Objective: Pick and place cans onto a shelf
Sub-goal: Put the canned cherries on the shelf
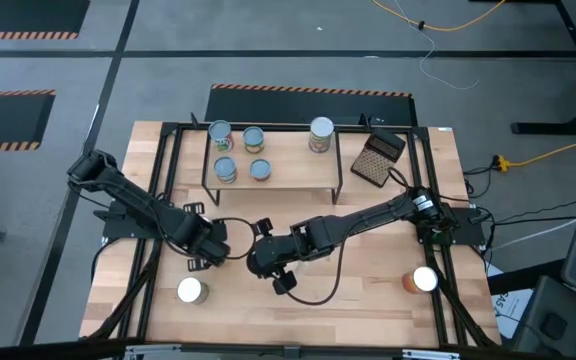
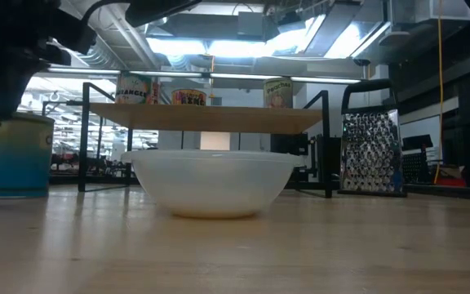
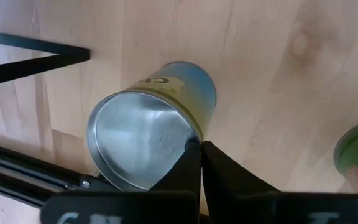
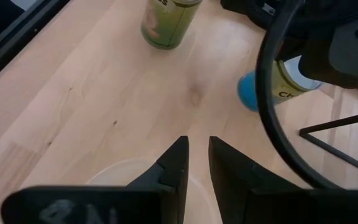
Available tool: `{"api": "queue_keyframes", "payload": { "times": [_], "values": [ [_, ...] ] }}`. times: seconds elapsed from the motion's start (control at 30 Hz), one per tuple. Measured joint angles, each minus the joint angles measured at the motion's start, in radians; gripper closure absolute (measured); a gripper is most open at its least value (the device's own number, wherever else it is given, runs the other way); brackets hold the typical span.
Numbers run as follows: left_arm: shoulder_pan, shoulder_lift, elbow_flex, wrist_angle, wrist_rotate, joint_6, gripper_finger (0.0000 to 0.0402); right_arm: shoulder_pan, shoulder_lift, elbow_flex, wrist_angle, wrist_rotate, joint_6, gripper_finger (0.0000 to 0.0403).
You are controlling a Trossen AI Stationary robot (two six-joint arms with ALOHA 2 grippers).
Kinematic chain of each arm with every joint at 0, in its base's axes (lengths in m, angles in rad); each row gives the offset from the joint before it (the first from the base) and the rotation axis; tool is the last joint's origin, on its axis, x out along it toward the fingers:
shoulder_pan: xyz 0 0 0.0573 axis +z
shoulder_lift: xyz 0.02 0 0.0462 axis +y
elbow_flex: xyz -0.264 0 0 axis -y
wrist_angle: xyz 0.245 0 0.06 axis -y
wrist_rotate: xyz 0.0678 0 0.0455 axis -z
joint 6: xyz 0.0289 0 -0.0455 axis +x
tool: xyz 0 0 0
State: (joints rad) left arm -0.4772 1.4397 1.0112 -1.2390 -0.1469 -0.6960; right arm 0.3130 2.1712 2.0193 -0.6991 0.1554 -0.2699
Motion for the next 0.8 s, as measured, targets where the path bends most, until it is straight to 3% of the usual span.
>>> {"api": "queue_keyframes", "payload": {
  "times": [0.33,0.8],
  "values": [
    [0.058,0.001,0.035,0.029,0.011,-0.010,0.0401,0.000,0.000,0.000,-0.001,0.000,0.000,0.0336],
    [0.222,0.000,0.035,0.049,0.067,-0.174,0.0401,0.000,0.000,0.000,-0.001,-0.001,0.000,0.0336]
  ]
}}
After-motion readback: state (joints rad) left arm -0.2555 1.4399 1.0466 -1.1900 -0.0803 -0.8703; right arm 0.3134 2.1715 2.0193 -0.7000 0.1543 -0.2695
